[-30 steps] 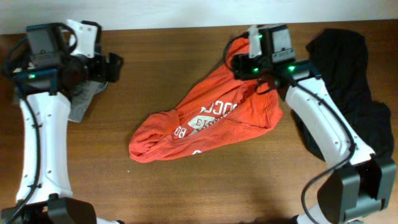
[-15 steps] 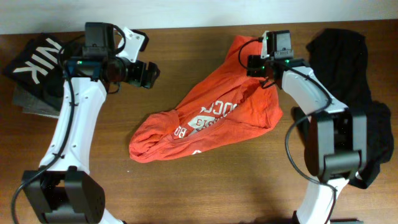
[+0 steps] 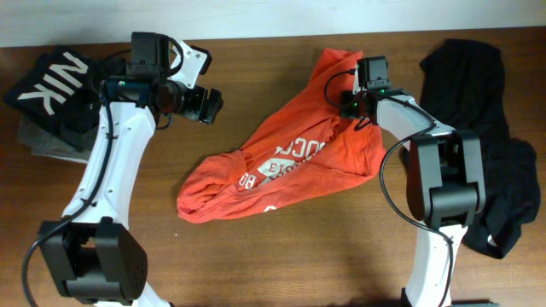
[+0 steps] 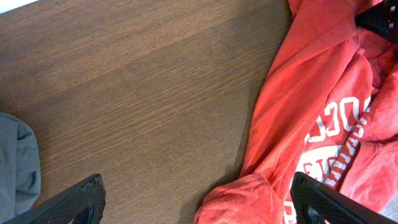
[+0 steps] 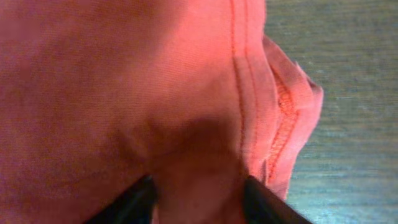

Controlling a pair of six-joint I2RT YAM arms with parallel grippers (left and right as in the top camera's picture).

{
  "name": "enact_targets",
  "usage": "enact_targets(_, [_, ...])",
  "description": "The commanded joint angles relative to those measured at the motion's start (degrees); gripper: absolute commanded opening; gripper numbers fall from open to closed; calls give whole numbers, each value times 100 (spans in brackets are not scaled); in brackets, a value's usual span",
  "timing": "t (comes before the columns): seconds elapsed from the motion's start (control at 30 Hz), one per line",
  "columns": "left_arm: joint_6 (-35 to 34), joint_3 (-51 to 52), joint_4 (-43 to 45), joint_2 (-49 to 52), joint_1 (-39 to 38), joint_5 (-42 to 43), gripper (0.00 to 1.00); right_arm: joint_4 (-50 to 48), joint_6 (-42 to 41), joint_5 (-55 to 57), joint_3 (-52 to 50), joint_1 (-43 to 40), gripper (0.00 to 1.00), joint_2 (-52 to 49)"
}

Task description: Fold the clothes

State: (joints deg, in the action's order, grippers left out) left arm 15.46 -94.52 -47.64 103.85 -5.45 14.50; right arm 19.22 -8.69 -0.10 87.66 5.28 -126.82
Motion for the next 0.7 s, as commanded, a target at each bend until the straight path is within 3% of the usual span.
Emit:
enact_targets(0.0, [92, -109, -20, 44, -7, -70, 95, -31, -37, 105, 55, -94, 29, -175])
enact_targets(0.07, [92, -109, -11, 44, -7, -92, 95, -90, -39, 98, 57, -136, 15, -133])
enact_targets(0.2, [92, -109, 17, 44, -7, -90, 95, 15, -39, 76, 195, -234, 4, 101])
enact_targets(0.67, [92, -136, 299, 39, -2, -570, 94, 1108, -39, -951, 1414, -190, 4, 1574])
